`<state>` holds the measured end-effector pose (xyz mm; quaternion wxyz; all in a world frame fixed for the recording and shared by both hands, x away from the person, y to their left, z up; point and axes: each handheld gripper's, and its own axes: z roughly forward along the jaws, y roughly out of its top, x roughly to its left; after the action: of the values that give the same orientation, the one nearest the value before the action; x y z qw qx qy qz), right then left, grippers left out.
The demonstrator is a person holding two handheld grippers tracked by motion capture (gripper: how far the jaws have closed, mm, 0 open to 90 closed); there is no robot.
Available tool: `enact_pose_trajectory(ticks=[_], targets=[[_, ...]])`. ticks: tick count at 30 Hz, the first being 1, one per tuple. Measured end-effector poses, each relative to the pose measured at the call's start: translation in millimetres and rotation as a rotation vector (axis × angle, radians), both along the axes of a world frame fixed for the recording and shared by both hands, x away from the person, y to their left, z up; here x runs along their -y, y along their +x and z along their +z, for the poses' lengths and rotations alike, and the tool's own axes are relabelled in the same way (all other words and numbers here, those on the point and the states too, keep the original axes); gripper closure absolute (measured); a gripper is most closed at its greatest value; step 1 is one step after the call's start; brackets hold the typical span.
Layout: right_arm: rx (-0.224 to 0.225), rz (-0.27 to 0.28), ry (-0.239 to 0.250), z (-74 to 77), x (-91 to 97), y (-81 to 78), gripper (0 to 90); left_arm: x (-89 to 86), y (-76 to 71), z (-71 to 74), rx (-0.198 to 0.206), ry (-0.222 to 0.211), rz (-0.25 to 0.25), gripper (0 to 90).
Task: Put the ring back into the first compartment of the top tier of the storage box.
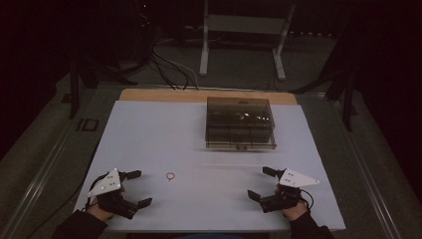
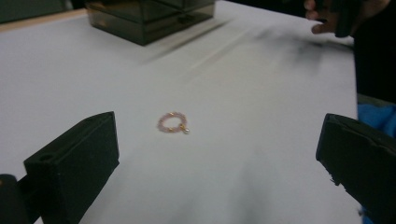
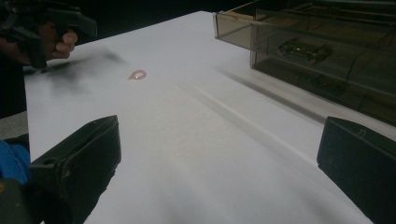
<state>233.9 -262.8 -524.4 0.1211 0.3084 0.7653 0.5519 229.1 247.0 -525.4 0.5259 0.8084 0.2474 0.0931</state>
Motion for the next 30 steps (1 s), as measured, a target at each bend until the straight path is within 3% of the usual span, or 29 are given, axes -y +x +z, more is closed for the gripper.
enact_pose_trajectory(ticks=[4, 10, 16, 30], targets=[[-0.002, -0.002, -0.005, -0.4, -0.6, -0.5, 0.0, 3.6, -0.3, 1.8, -0.001, 0.001, -0.007, 0.9], [0.008, -0.004, -0.005, 0.3, -1.7, -1.9, 0.0, 3.9, 3.8, 10.8, 0.000, -0.036, -0.008, 0.9], [0.012, -0.006, -0.009, 0.9, -2.7, -3.6, 0.0, 1.8, 3.5, 18.8, 0.008, -0.033, -0.015, 0.9], [0.015, -0.012, 0.001, 1.7, -2.3, -4.2, 0.0, 1.4, 13.4, 57.1, 0.046, 0.033, -0.062, 0.9]])
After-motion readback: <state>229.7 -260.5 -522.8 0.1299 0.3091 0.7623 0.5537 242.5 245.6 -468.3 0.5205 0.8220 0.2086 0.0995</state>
